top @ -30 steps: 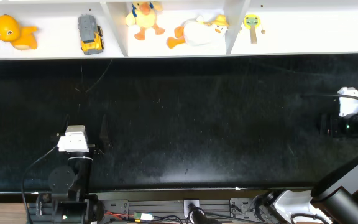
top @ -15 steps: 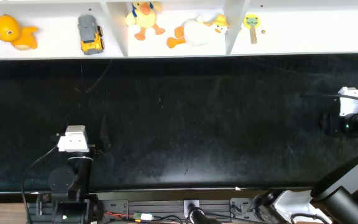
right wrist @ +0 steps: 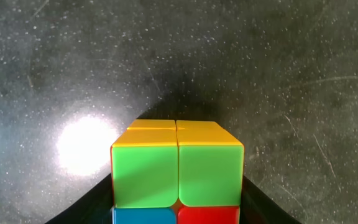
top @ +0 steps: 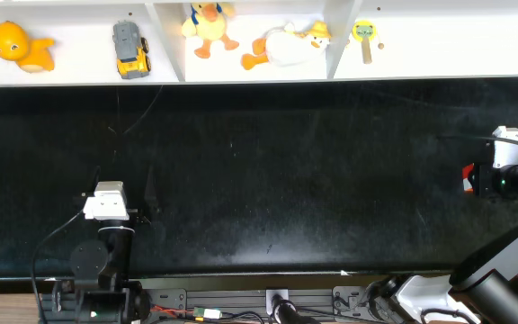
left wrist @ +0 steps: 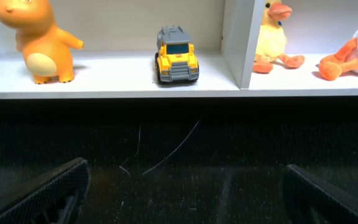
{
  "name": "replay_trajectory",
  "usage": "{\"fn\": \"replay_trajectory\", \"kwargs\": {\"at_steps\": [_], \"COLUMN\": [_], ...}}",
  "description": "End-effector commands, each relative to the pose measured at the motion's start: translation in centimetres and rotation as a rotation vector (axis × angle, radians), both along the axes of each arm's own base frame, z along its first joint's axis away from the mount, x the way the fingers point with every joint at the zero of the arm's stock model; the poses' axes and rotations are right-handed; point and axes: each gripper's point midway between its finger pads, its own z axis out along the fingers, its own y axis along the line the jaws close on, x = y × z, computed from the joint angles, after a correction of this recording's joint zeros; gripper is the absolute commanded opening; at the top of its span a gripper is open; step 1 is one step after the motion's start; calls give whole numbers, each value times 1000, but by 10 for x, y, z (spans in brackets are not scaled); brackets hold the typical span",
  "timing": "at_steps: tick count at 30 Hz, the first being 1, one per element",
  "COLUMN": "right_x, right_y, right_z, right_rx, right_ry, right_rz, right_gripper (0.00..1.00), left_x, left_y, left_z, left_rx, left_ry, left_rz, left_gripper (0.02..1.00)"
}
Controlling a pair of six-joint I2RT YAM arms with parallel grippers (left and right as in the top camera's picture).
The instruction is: Store Toys
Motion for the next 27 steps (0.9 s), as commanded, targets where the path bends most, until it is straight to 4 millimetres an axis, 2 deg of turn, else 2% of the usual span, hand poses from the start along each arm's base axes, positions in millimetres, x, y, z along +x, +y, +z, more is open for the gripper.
{"fn": "replay_trajectory", "kwargs": {"at_steps": [1,7,12,17,24,27], "right_x": [4,35,74,110,141,151], "right_y": [4,8,16,24,30,27], "right_z": [-3,11,41,80,124,134], "right_rx": [7,-34,-65,-113,-147,-149], "right_ry": [-3,-66,-147,-228,-321,-346], "right_rz": [-16,-20,3,40,63,50], "right_gripper": [408,356,343,334,332,332], "left_x": [0,0,0,0,0,0], "left_y": [2,2,2,2,2,2], "left_z": [0,0,0,0,0,0], "left_rx": [19,19,19,19,19,19], "left_ry": [-5,-5,-5,-5,-5,-5], "left_rz": [9,9,9,9,9,9], "left_gripper": [998,998,998,996,998,998]}}
